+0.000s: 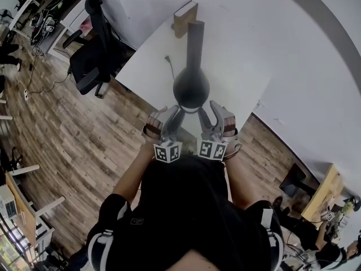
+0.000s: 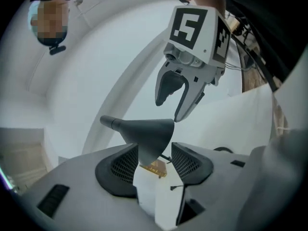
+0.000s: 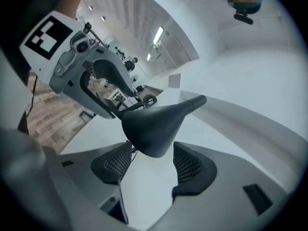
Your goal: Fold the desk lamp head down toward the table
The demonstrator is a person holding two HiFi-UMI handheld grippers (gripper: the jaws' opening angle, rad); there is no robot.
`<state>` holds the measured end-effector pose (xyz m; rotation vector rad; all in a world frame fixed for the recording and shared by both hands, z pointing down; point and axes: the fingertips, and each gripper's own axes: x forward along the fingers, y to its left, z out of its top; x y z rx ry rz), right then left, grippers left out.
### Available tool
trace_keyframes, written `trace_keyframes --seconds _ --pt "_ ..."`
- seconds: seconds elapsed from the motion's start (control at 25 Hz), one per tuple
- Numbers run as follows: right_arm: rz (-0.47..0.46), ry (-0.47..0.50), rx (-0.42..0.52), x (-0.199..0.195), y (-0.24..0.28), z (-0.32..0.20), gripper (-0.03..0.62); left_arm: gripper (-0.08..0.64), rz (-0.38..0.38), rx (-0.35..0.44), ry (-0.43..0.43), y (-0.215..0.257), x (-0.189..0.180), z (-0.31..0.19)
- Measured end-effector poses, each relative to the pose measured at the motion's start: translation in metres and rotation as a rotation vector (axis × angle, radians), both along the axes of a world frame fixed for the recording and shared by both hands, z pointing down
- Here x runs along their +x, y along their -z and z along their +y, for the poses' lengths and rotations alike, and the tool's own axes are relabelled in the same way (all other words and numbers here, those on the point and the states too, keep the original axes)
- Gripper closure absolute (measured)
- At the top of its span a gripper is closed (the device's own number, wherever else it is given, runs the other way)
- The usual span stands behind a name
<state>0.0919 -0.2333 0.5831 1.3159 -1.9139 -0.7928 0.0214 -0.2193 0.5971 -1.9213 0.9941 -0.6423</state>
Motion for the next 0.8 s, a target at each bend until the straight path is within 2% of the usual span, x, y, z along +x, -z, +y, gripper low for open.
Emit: trace_keyframes --seconds 0.12,0.24,0.4,0.6,0.68,0.8 --pt "-0.094 0.024 -0.05 0.002 0.012 0.012 0.31 0.325 0.038 -0.101 -0.029 -0.003 -0.008 0.018" --pt "-0.2 0.019 -0.083 0.009 0.027 0.02 0.316 0.329 0.066 -0.123 -0.037 0.002 -0.021 0.025" --pt "-0.395 0.009 -0.099 0.017 0.061 0.018 0.358 0.34 0.199 -0.164 0.012 0.024 -0.046 0.009" --pt "-0.693 -0.007 -0.087 0.019 0.109 0.009 0.419 0.379 0.46 -0.251 0.036 0.075 -0.064 -0.005" --pt "-0.774 -0.022 -0.1 0.019 0.124 0.009 0.431 0.405 0.554 -0.298 0.027 0.1 -0.066 -0.008" --pt "-0.815 -0.026 -0.125 0.02 0.136 0.011 0.448 0.444 0.848 -0.413 0.04 0.131 -0.07 -0.01"
